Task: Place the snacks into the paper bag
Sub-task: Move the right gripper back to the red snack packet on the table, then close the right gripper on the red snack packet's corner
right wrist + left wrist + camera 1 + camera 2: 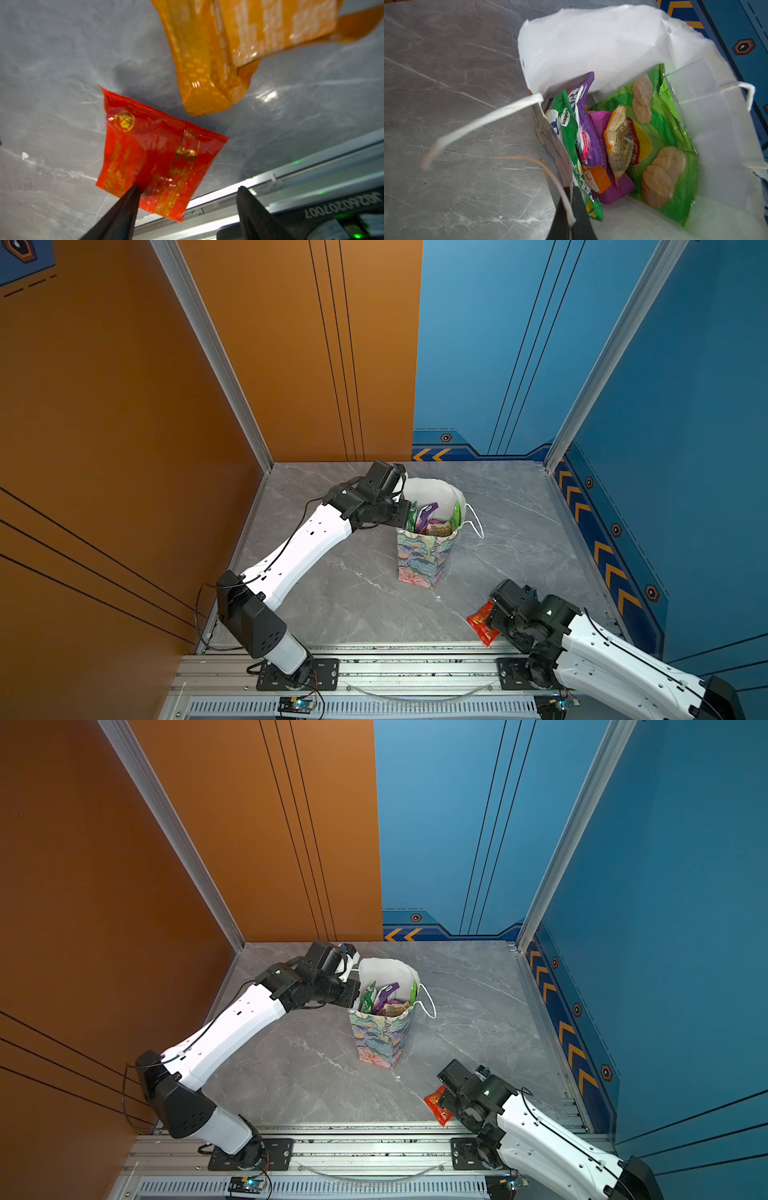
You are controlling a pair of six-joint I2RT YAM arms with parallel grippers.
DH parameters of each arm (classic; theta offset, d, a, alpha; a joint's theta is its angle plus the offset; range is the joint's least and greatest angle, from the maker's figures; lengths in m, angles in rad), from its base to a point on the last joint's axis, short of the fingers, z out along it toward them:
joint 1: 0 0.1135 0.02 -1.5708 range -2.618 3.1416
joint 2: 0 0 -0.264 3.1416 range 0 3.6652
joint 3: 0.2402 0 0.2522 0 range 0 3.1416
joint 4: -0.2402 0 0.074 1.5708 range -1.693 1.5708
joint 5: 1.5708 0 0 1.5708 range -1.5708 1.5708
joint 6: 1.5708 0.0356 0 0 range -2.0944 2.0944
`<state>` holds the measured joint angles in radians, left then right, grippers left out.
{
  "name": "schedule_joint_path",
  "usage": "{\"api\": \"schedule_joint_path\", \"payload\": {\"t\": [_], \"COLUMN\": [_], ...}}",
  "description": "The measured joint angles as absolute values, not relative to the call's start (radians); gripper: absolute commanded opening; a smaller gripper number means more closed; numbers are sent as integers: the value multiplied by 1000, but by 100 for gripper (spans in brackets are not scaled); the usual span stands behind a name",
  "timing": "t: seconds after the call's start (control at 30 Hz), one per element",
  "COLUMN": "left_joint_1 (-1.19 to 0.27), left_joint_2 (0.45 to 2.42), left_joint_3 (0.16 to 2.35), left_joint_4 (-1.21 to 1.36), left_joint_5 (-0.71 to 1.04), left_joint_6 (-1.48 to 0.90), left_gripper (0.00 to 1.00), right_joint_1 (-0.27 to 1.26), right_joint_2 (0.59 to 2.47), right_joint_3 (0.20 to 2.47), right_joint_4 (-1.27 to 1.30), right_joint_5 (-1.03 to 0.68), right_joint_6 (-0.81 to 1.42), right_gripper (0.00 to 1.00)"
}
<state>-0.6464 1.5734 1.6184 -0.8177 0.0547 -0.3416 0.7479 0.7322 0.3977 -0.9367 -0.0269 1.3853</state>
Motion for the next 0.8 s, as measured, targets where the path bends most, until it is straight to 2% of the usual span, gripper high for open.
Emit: {"api": "schedule_joint_path", "payload": {"t": [0.23,0.4,0.57,0.8], "left_joint_1": [-641,-640,-640,-640], "left_joint_2": [1575,1575,1575,1575], "left_joint_3": [1618,1618,1618,1618], "left_joint_4": [-818,-818,-818,-817], "left_joint_5": [75,80,80,80], "left_joint_6": [-348,-348,-348,-348], "left_gripper": [0,0,0,0], "right_joint_1": [759,758,730,659], "right_joint_2": [680,708,748,789], "right_joint_3": [332,339,369,425], "right_joint_4": [-863,-861,-882,-801], "right_joint_5": [-69,-88,-113,-81], "right_joint_6": [1504,1507,1465,1380], "right_gripper": [67,54,47,44]}}
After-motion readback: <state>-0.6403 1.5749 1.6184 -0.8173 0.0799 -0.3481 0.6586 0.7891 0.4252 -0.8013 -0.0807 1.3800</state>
